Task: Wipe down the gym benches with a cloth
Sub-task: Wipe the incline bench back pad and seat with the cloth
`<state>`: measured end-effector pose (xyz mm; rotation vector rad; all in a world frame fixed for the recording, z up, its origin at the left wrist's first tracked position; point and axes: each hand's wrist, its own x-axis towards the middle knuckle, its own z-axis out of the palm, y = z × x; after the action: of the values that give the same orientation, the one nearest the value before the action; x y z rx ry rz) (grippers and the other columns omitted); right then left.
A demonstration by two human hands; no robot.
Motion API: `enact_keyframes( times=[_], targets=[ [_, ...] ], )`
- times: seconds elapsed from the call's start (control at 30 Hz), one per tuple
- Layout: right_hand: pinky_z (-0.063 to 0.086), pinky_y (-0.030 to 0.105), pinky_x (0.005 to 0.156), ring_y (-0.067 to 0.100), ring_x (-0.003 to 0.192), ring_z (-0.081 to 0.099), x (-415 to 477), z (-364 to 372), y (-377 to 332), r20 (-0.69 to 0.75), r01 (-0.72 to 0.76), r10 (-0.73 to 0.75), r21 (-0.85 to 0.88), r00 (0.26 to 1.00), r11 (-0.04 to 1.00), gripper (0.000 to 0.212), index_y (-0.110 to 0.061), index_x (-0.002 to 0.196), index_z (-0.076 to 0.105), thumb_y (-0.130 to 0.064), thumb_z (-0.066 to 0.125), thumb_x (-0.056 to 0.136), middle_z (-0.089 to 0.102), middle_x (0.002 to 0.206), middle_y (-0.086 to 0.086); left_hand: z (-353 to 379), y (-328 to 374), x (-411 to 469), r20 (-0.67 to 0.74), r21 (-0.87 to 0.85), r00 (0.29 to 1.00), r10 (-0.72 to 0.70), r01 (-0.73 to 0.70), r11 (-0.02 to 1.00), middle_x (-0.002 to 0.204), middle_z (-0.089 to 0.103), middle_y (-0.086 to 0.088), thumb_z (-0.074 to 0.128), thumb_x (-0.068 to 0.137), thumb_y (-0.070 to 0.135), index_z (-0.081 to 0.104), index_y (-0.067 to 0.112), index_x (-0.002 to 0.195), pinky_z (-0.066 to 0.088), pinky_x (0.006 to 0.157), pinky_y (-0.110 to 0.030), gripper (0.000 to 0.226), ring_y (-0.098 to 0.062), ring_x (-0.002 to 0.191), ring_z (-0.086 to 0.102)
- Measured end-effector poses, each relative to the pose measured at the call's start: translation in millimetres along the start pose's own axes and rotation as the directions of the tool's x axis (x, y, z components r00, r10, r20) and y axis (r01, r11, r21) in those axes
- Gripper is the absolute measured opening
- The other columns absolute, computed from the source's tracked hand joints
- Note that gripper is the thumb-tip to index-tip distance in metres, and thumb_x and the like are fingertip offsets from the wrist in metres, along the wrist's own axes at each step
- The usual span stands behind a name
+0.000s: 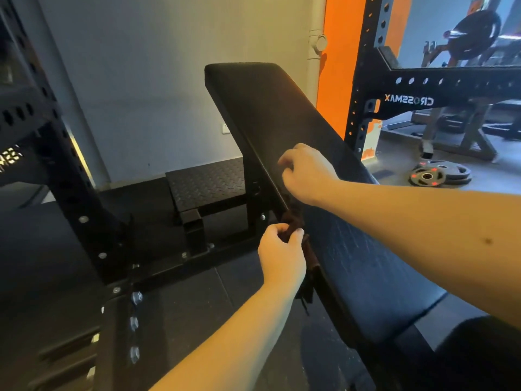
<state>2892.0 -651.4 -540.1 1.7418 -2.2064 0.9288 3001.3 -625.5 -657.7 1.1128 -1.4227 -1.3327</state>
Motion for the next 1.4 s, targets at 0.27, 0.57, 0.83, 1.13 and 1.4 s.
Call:
enact_keyframes(
  times=[0.27,0.57,0.83,1.13,1.4],
  targets=[
    [0.054,0.03,0.088,0.017,0.109,0.058,5,-3,12,-0.039,-0.015,0.014,-0.027,0.999,1.0,0.03,-0.023,0.123,0.069,-0.014,0.057,0.097,0.055,0.119,-0.006,-4,40,80,-0.179,-0.088,0.982,0.06,-0.077,0.993,0.105,0.069,0.001,0.065,0.099,0.021,0.068,0.02,0.113,0.061,0.087,-0.039,0.014,-0.016,0.098,0.068],
    [0.056,0.033,0.092,0.018,0.112,0.059,5,-9,24,-0.068,-0.071,0.073,0.026,0.995,0.997,0.029,-0.024,0.119,0.071,-0.013,0.06,0.094,0.057,0.121,-0.005,-1,67,107,-0.221,-0.163,0.975,-0.037,0.0,0.987,0.126,0.066,-0.001,0.059,0.103,0.024,0.063,0.02,0.136,0.051,0.098,-0.037,0.034,-0.02,0.118,0.062],
    [0.056,0.033,0.091,0.019,0.11,0.059,-16,-3,15,-0.032,-0.077,0.079,0.055,0.996,0.996,0.031,-0.022,0.122,0.069,-0.012,0.058,0.095,0.056,0.12,-0.004,-2,26,38,-0.089,0.001,0.996,0.015,-0.015,1.0,0.105,0.07,0.003,0.057,0.104,0.027,0.072,0.021,0.121,0.055,0.088,-0.032,0.023,-0.013,0.1,0.067],
    [0.053,0.032,0.091,0.02,0.11,0.06,-21,9,-2,-0.009,-0.042,0.043,0.076,0.999,0.996,0.03,-0.02,0.121,0.069,-0.012,0.056,0.095,0.059,0.123,-0.002,-12,-15,-30,0.111,0.123,0.994,-0.021,0.008,0.992,0.097,0.07,0.004,0.061,0.101,0.031,0.071,0.023,0.106,0.051,0.077,-0.029,0.014,-0.013,0.091,0.066],
    [0.057,0.036,0.091,0.021,0.111,0.059,-29,10,8,-0.02,-0.101,0.102,0.054,0.995,0.993,0.033,-0.022,0.124,0.068,-0.012,0.058,0.094,0.055,0.126,-0.001,4,-2,-13,-0.042,0.006,0.999,-0.025,0.025,1.0,0.102,0.066,0.005,0.059,0.103,0.03,0.063,0.024,0.118,0.057,0.081,-0.03,0.017,-0.014,0.096,0.065]
  ],
)
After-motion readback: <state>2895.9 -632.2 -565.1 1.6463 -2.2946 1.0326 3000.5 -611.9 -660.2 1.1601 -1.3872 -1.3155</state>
